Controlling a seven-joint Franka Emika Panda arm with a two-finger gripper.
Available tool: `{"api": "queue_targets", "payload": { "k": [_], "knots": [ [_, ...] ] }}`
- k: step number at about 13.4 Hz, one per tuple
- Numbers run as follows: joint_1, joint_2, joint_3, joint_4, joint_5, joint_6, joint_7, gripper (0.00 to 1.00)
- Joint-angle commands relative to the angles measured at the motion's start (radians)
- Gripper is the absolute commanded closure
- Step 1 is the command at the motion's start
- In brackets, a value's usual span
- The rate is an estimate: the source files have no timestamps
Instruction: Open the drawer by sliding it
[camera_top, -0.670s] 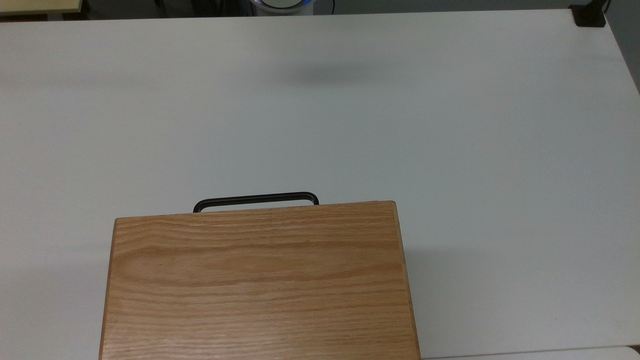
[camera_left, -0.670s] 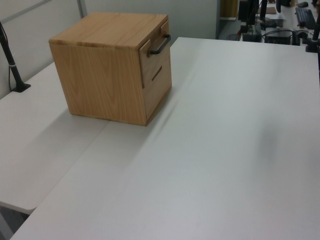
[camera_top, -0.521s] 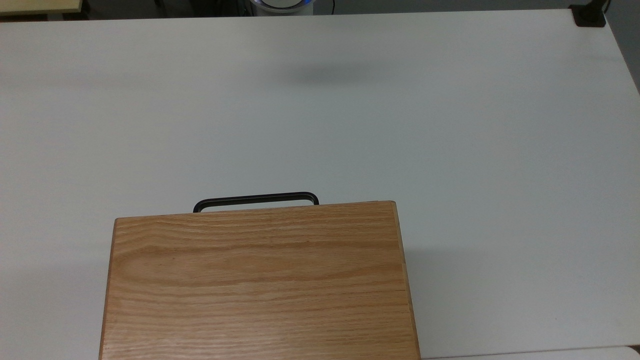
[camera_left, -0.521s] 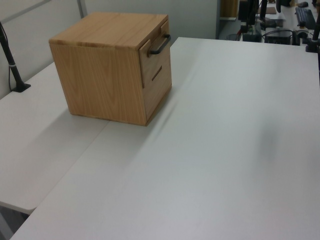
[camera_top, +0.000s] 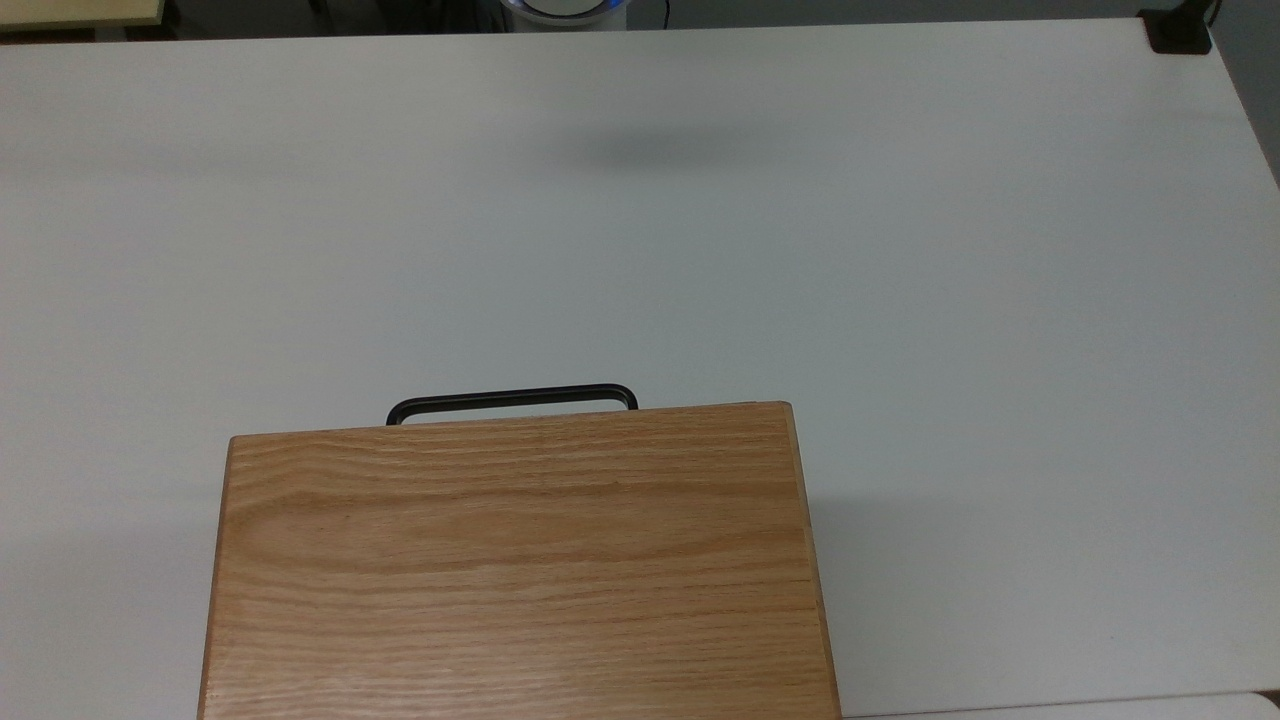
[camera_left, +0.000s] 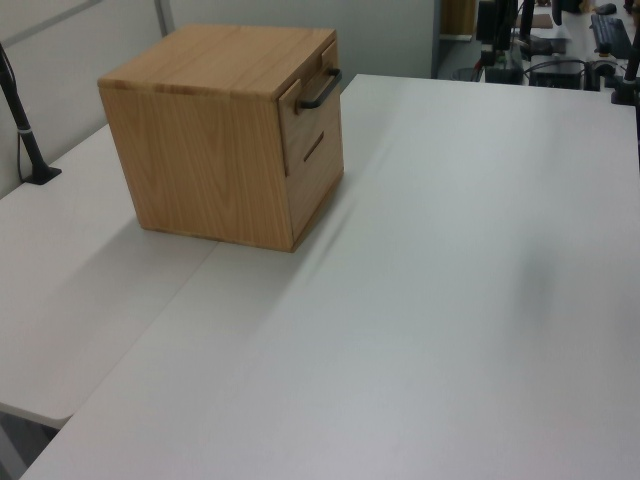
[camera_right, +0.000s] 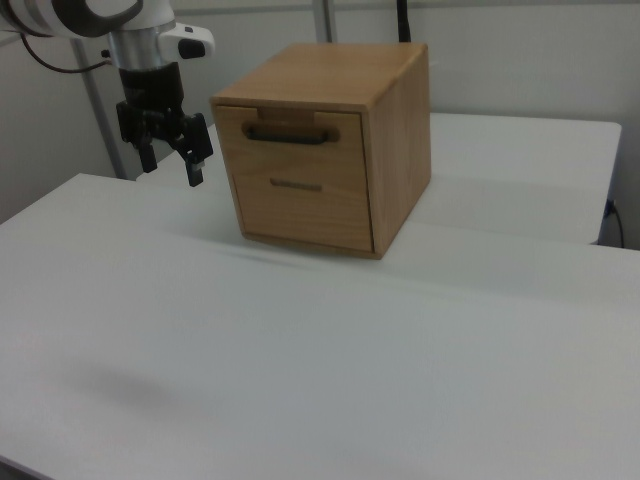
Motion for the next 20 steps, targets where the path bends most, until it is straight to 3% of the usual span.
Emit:
{"api": "queue_targets", "payload": {
  "k": [1, 9, 11, 14, 20],
  "knots": [
    [0.009, -0.007, -0.014, -0.009, 0.018, 0.028, -0.022, 0.00],
    [0.003, 0.046, -0.020, -0.006, 0.078, 0.238, 0.015, 0.00],
    [0.005, 0.063, -0.020, -0.006, 0.067, 0.322, 0.166, 0.00],
    [0.012, 0.109, -0.019, -0.007, 0.078, 0.436, 0.257, 0.00],
    [0.011, 0.207, -0.019, -0.004, 0.099, 0.725, 0.842, 0.03]
  ]
}}
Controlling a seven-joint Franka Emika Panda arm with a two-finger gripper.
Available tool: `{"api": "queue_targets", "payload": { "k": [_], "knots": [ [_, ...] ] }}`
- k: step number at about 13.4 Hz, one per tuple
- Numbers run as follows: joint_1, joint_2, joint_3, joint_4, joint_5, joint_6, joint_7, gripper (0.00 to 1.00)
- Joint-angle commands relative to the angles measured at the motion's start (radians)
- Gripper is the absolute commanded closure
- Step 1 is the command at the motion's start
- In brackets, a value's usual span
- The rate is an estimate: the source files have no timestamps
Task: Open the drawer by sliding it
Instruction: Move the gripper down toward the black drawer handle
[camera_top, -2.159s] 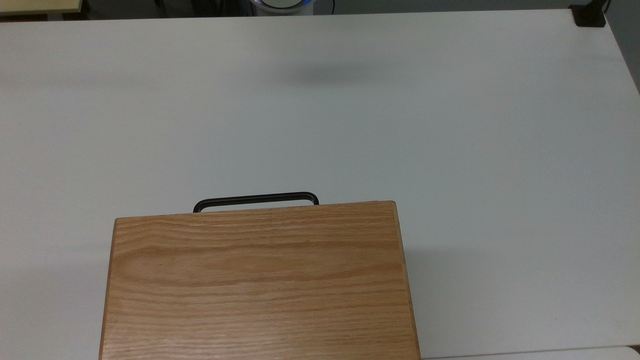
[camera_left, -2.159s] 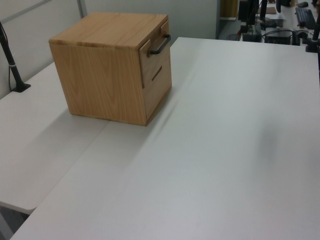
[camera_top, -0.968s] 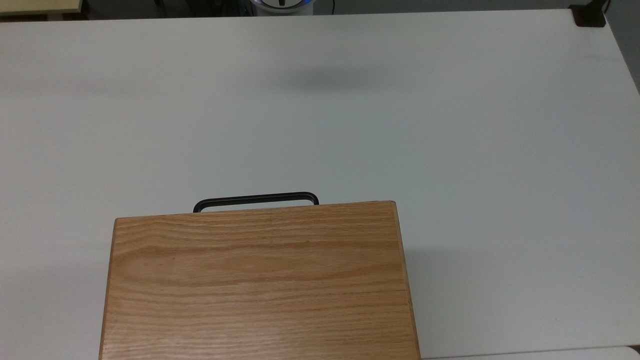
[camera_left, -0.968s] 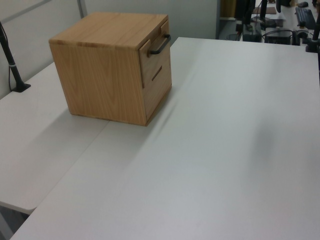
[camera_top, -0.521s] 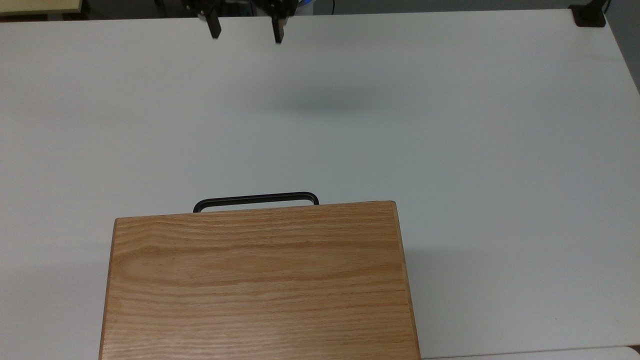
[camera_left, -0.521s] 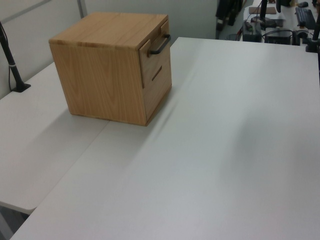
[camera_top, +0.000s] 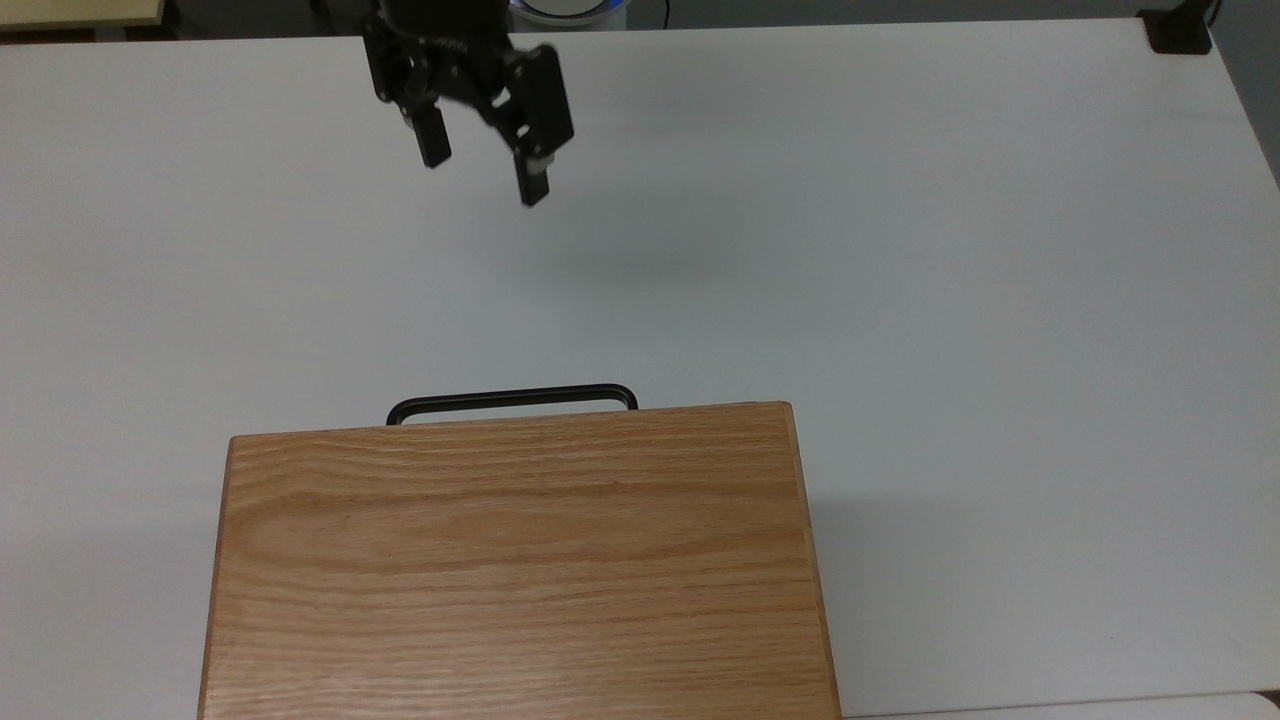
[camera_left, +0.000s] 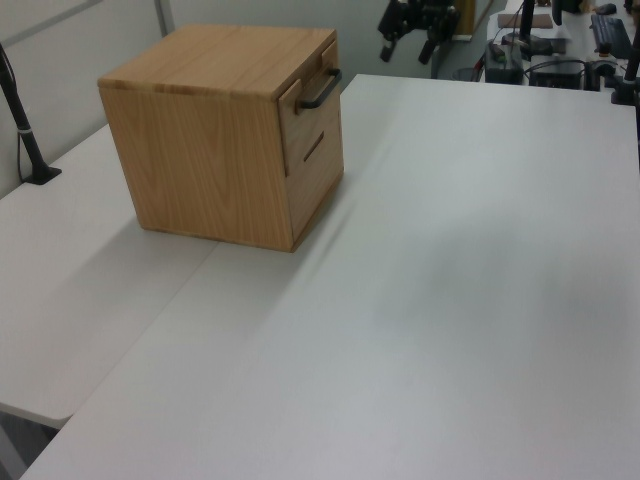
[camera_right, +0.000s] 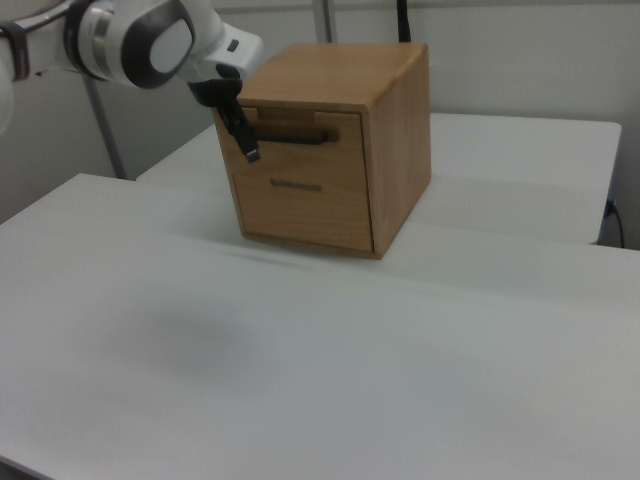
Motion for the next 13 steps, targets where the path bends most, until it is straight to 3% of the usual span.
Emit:
{"api": "queue_targets", "payload": {
  "k": [1, 5, 9, 10, 13],
  "knots": [
    [0.010, 0.073, -0.008, -0.001, 0.053, 0.178, 0.366, 0.03],
    [0.029, 0.173, -0.008, 0.056, 0.061, 0.306, 0.634, 0.03],
    [0.060, 0.231, -0.007, 0.065, 0.059, 0.467, 0.666, 0.15],
    [0.066, 0.242, -0.007, 0.065, 0.056, 0.516, 0.665, 0.19],
    [0.065, 0.243, -0.007, 0.065, 0.052, 0.531, 0.656, 0.50]
  ]
}}
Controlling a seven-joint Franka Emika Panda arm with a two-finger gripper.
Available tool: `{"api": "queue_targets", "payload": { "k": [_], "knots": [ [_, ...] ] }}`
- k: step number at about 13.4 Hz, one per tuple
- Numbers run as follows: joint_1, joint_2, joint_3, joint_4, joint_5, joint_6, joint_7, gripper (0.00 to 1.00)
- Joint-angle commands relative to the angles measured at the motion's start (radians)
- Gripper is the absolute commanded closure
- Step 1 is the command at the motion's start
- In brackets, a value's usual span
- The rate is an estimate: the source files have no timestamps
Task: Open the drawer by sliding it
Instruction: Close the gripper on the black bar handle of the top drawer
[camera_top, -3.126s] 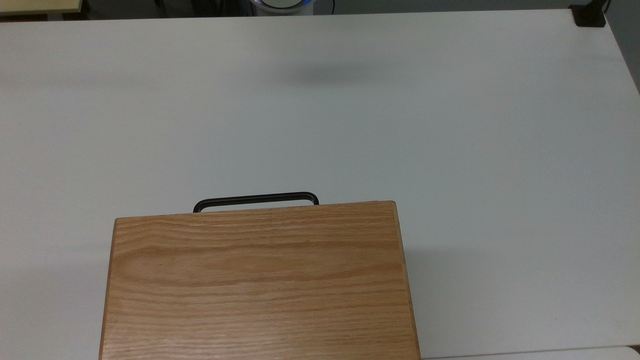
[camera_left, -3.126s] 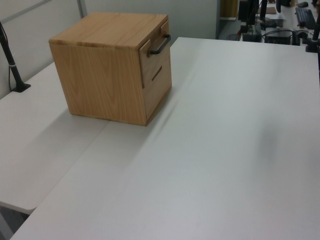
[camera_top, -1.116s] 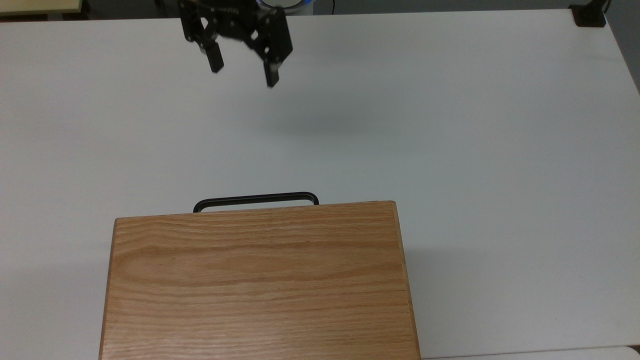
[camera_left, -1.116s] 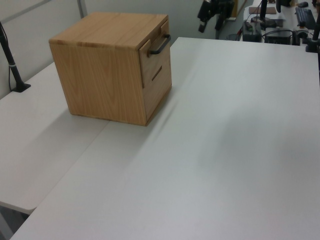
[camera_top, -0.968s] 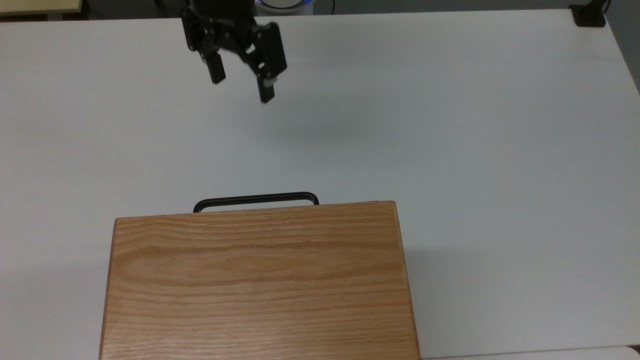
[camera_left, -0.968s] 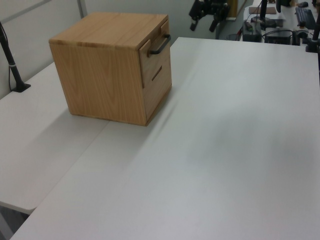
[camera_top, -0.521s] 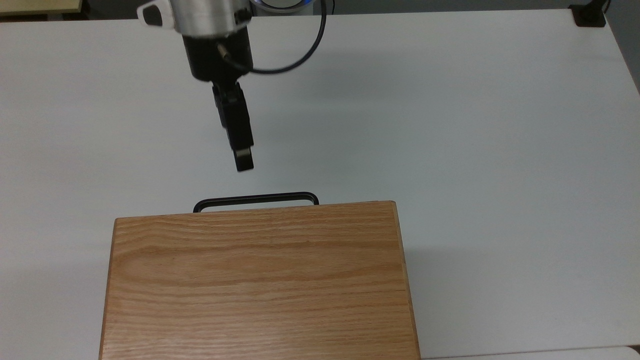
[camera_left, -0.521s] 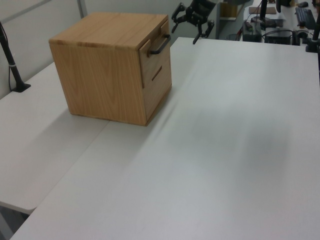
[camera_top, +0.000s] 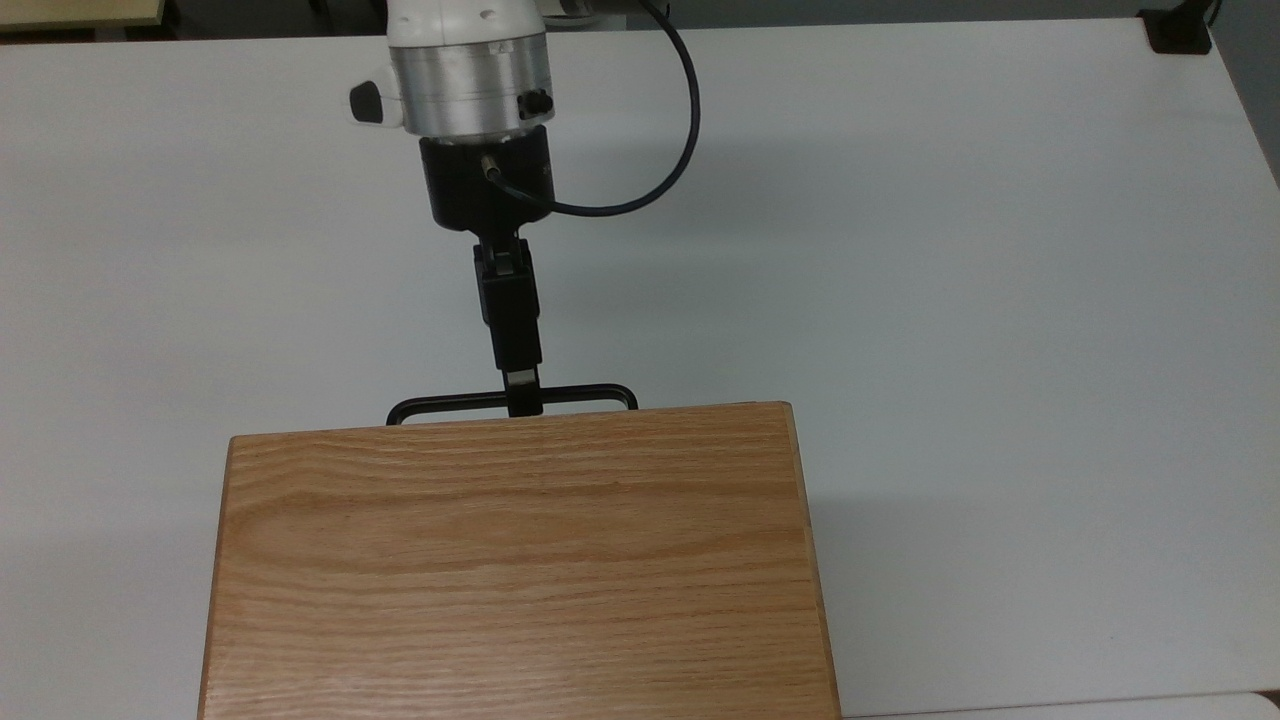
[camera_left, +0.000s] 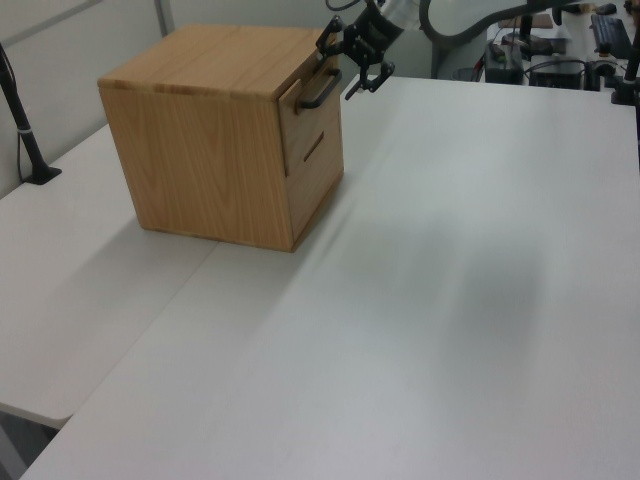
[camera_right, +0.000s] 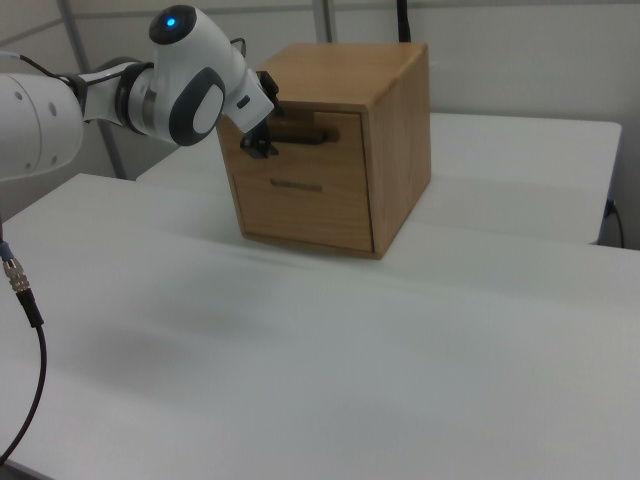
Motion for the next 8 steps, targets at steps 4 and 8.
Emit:
{"api": "queue_targets", "payload": {
  "k": [4, 8],
  "knots": [
    [0.010, 0.013, -0.008, 0.015, 0.009, 0.020, -0.014, 0.67],
    [0.010, 0.016, -0.005, 0.012, 0.007, 0.020, -0.029, 0.75]
  ]
}}
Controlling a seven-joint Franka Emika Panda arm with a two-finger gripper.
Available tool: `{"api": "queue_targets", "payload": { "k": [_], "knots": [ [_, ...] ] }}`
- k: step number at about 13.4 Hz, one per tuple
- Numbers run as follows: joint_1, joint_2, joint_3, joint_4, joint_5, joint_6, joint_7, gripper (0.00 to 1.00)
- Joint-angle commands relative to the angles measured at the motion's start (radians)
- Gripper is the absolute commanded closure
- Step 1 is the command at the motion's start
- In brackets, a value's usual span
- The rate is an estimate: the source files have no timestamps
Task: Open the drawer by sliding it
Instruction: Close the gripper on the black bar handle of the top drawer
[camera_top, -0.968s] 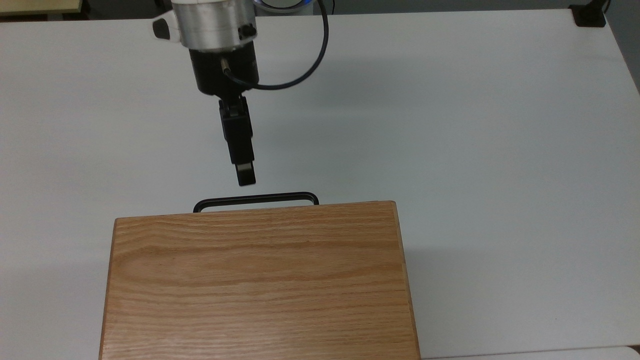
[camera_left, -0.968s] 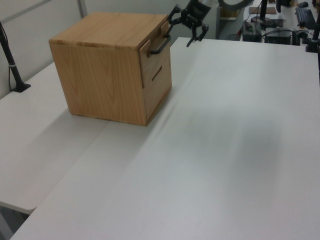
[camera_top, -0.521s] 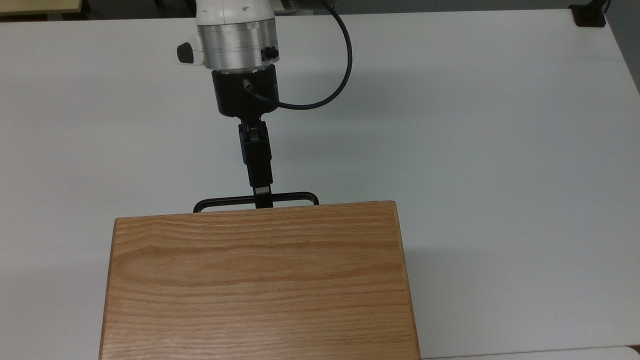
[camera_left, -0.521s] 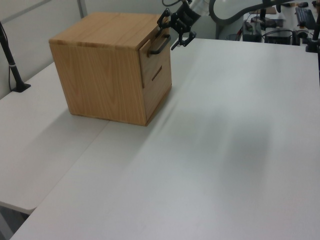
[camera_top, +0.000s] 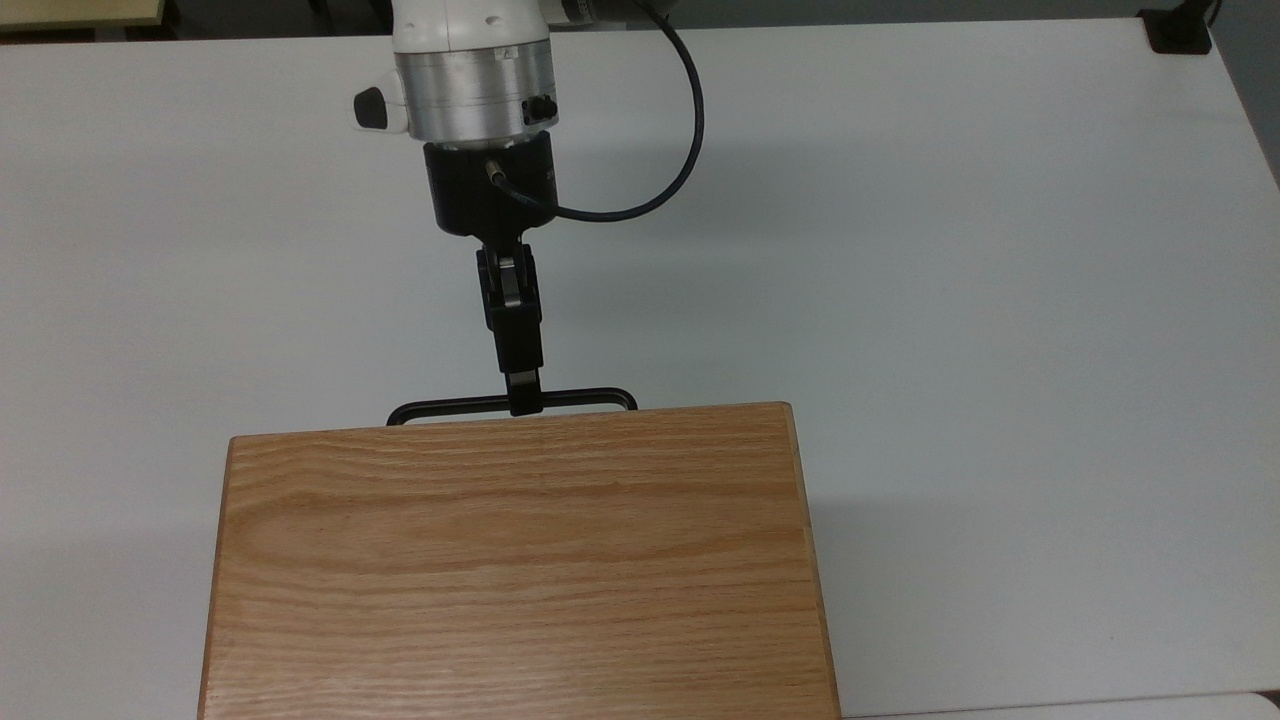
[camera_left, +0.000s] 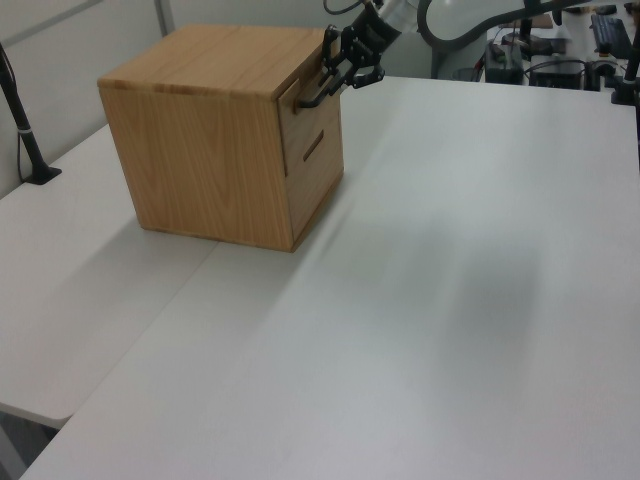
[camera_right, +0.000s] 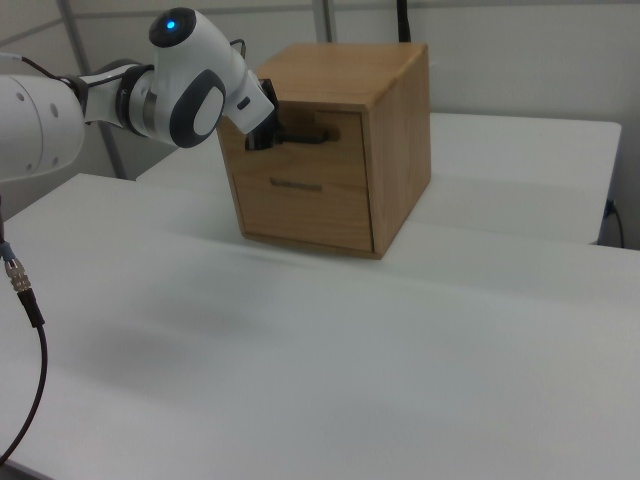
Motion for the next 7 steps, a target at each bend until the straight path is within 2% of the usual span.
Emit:
{"api": "queue_targets", "payload": {
  "k": [1, 6, 7],
  "knots": [
    [0.010, 0.021, -0.004, 0.013, 0.006, 0.014, -0.024, 0.75],
    [0.010, 0.027, -0.004, -0.012, -0.005, 0.014, -0.082, 0.75],
    [0.010, 0.027, -0.004, -0.013, -0.005, 0.013, -0.084, 0.79]
  ]
}}
